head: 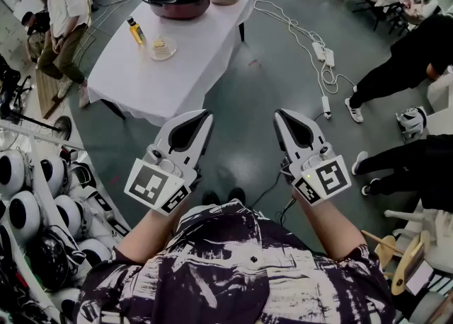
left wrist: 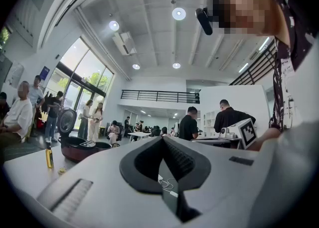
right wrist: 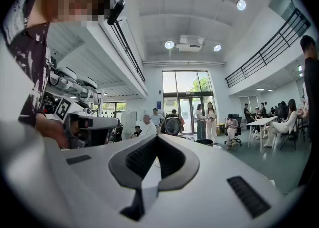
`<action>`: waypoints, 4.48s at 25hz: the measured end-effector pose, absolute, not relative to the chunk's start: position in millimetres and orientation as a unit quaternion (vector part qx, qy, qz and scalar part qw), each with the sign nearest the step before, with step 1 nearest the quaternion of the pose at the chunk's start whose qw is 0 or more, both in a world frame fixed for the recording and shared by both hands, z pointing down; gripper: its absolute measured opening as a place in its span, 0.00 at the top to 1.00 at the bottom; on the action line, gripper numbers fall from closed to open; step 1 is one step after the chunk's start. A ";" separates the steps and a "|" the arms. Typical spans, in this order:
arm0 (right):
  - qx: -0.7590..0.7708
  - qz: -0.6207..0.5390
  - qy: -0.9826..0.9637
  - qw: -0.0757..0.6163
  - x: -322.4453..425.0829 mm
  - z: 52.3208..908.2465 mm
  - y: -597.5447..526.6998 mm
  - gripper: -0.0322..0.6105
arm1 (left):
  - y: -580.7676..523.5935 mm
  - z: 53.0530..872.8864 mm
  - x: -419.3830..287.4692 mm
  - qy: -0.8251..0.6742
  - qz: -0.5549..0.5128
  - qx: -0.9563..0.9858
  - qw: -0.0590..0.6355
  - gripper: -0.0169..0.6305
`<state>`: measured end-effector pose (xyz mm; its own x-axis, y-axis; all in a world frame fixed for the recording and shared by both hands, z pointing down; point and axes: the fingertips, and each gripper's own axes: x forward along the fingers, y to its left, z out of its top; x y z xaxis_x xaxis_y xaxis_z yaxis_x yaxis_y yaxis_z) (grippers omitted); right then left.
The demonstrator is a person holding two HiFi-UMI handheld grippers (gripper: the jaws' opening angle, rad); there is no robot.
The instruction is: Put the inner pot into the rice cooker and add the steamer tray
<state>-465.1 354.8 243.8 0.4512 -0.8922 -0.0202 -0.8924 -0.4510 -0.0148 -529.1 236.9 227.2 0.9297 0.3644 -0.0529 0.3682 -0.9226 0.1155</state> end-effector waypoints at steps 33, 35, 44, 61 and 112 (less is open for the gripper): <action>-0.853 0.019 0.515 0.084 -444.2 246.3 380.4 0.21 | 259.1 241.1 -518.2 0.190 0.001 0.979 0.071 0.97; -0.852 0.015 0.517 0.086 -437.4 251.1 388.4 0.21 | 268.2 247.5 -508.2 0.190 0.008 0.979 0.072 0.97; -0.850 0.010 0.521 0.078 -390.5 259.1 407.6 0.21 | 293.9 248.8 -461.9 0.205 0.004 0.977 0.062 0.97; -0.856 0.011 0.515 0.039 -173.7 261.1 302.2 0.21 | 205.4 273.1 -234.5 0.242 -0.003 0.966 0.088 0.97; -0.663 -0.058 0.739 -0.110 364.0 334.3 -109.1 0.21 | -104.4 283.5 104.2 -0.131 -0.048 0.985 0.103 0.97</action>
